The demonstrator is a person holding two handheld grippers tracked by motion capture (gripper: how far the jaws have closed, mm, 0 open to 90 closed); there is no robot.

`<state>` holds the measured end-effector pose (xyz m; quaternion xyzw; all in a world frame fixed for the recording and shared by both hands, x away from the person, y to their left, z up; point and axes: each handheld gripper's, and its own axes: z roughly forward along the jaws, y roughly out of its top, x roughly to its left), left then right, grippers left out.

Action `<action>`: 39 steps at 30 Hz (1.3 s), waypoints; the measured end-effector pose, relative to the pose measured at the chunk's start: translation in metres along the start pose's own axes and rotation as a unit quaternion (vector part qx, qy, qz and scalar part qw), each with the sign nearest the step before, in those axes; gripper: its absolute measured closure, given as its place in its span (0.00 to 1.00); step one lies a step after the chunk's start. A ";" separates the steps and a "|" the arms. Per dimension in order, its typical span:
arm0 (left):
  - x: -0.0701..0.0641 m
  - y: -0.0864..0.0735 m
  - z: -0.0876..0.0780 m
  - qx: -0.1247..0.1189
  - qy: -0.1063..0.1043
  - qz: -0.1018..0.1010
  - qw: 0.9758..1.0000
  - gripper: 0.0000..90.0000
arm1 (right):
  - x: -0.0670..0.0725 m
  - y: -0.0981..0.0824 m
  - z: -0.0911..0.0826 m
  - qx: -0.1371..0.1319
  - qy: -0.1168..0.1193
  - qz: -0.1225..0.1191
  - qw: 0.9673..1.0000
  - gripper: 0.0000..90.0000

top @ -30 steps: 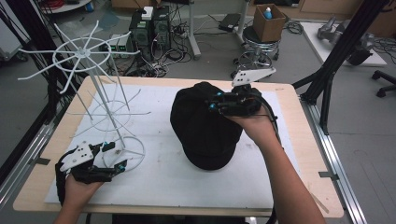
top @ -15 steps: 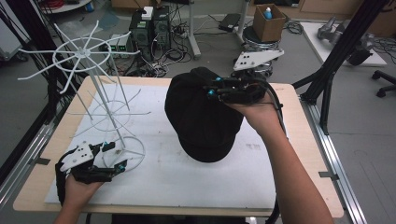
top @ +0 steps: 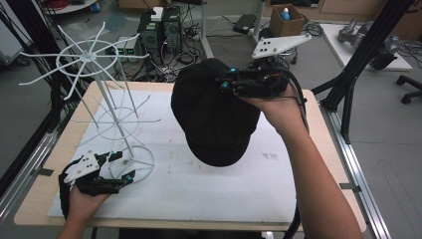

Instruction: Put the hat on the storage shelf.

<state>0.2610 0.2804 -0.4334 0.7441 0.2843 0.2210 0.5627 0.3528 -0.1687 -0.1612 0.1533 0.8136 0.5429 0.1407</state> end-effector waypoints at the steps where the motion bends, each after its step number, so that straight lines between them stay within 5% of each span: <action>1: 0.000 0.000 0.000 0.000 0.000 0.000 1.000 0.20 | 0.000 0.003 -0.002 -0.003 -0.002 -0.003 1.000 0.79; 25: 0.000 0.001 -0.001 0.000 0.000 0.002 1.000 0.20 | 0.014 0.068 -0.036 -0.027 0.001 -0.038 0.999 0.79; 39: 0.000 0.001 -0.001 0.001 0.000 0.003 1.000 0.20 | 0.016 0.096 -0.053 -0.038 0.020 -0.036 0.998 0.79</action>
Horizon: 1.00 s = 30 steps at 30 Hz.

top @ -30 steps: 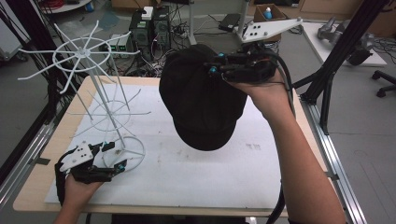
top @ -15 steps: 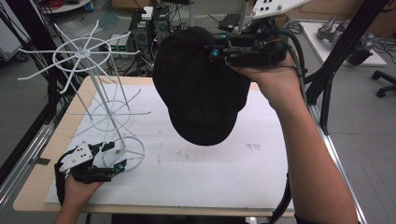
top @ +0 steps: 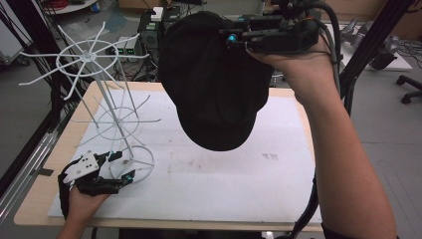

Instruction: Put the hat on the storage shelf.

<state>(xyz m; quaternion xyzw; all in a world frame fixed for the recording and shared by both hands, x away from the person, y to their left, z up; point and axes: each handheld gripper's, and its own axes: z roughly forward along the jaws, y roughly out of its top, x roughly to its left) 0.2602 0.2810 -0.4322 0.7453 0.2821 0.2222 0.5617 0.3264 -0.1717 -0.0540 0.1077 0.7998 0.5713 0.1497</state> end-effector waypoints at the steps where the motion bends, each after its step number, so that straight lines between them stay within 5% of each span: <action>1: 0.000 0.000 0.000 0.000 0.000 0.000 1.000 0.20 | 0.000 0.000 0.000 0.000 0.000 0.000 1.000 0.79; 19: 0.000 0.000 0.000 0.000 0.001 -0.001 1.000 0.20 | 0.011 0.031 -0.004 -0.031 0.019 -0.024 0.999 0.79; 30: -0.001 0.000 0.001 0.000 0.000 -0.001 1.000 0.20 | 0.014 0.033 0.018 -0.030 0.046 -0.028 0.998 0.79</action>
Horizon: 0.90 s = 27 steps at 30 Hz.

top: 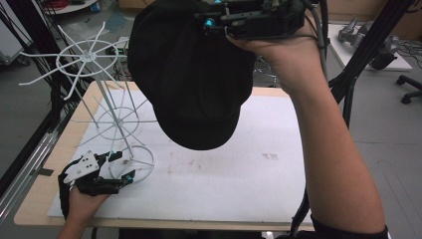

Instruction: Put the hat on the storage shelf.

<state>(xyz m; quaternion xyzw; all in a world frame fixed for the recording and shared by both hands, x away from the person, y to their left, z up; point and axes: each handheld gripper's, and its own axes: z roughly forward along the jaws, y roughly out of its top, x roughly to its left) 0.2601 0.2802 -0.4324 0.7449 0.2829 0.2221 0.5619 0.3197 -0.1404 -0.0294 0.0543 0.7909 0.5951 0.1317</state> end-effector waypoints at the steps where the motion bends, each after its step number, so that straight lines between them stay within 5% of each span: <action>1: 0.000 0.000 0.000 0.000 0.000 0.000 1.000 0.20 | 0.000 0.000 0.000 0.000 0.000 0.000 1.000 0.79; 14: 0.001 -0.001 -0.001 0.000 0.001 -0.001 1.000 0.20 | -0.013 -0.037 0.027 0.006 0.045 0.039 0.998 0.79; 27: 0.000 -0.001 -0.001 -0.001 0.002 -0.001 1.000 0.20 | -0.018 -0.071 0.044 0.028 0.052 0.062 0.996 0.78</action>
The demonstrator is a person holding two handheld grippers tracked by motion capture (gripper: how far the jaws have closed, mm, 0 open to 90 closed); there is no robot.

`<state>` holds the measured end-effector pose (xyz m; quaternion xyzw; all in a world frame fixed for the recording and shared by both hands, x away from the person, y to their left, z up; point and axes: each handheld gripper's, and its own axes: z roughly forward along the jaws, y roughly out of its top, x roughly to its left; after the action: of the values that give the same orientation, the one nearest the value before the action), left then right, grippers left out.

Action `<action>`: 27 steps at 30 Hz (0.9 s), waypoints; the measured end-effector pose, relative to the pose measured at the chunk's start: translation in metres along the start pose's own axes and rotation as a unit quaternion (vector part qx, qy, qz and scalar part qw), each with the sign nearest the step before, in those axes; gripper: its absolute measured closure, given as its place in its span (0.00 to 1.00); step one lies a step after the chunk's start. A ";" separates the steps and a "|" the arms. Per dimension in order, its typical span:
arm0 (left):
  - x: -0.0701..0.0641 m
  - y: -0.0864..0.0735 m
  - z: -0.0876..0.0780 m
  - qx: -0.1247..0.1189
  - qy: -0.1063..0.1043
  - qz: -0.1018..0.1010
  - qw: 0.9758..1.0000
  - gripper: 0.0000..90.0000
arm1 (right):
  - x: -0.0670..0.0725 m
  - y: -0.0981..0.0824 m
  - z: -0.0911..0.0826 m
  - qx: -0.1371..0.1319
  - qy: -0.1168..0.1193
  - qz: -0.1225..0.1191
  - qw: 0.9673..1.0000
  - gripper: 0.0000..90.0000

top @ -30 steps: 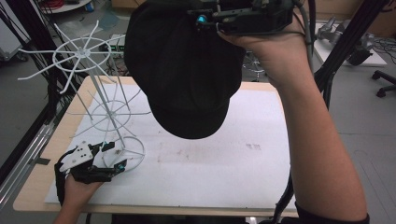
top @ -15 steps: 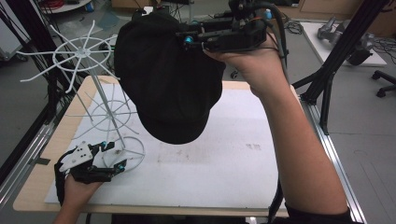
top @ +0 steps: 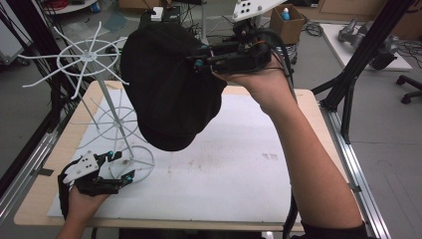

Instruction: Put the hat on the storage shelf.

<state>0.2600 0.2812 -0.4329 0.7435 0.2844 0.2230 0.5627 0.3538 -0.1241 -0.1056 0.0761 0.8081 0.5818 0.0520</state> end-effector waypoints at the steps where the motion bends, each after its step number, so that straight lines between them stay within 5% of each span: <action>1: 0.000 0.000 0.000 0.001 0.000 0.000 1.000 0.20 | -0.001 -0.004 0.002 0.004 0.001 0.001 1.000 0.78; 27: 0.000 0.000 0.001 0.002 -0.001 0.001 1.000 0.20 | -0.003 -0.028 0.005 0.006 -0.007 0.016 1.000 0.72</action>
<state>0.2603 0.2805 -0.4336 0.7453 0.2836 0.2220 0.5611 0.3560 -0.1292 -0.1339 0.0934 0.8098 0.5773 0.0477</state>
